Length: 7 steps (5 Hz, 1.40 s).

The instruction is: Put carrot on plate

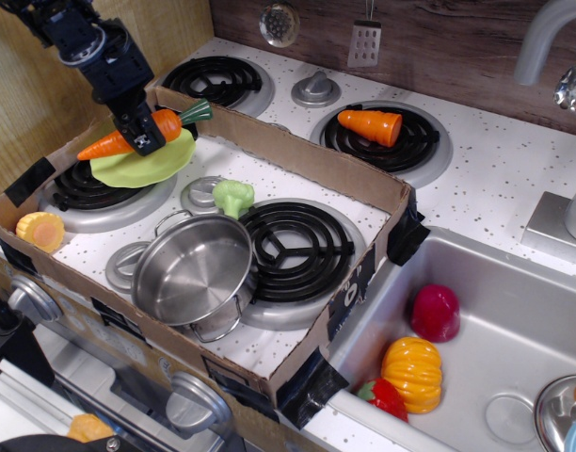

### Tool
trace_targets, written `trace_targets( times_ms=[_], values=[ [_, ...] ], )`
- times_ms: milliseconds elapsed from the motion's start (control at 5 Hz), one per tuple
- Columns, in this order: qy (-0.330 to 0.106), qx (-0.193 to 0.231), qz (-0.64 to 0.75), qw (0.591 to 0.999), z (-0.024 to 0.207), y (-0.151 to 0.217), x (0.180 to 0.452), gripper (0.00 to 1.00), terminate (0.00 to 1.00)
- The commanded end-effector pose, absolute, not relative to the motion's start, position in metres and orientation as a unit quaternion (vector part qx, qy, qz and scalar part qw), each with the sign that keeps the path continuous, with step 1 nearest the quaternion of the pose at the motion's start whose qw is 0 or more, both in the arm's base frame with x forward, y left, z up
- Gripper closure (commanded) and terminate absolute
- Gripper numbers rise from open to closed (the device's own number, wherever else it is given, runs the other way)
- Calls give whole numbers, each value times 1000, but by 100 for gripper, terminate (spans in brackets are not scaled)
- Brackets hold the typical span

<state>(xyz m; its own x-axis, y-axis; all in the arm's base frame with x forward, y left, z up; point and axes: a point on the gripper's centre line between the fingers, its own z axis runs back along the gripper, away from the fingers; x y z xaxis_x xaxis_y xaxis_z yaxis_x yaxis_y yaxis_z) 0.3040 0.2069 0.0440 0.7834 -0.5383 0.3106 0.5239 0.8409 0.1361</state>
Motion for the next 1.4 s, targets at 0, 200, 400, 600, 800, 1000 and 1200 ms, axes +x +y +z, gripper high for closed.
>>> trace_targets(
  times_ms=[0,200,400,600,800,1000,1200],
  values=[
    [-189,32,-278,941,56,207,312,0,0],
    [-183,37,-276,943,63,205,310,0,0],
    [-169,84,-274,943,100,199,306,0,0],
    [-162,175,-268,933,148,186,298,0,0],
    [-131,208,-264,933,194,175,295,0,0],
    [-149,214,-250,932,189,162,281,0,0],
    [-149,214,-250,932,189,162,281,0,0]
  ],
)
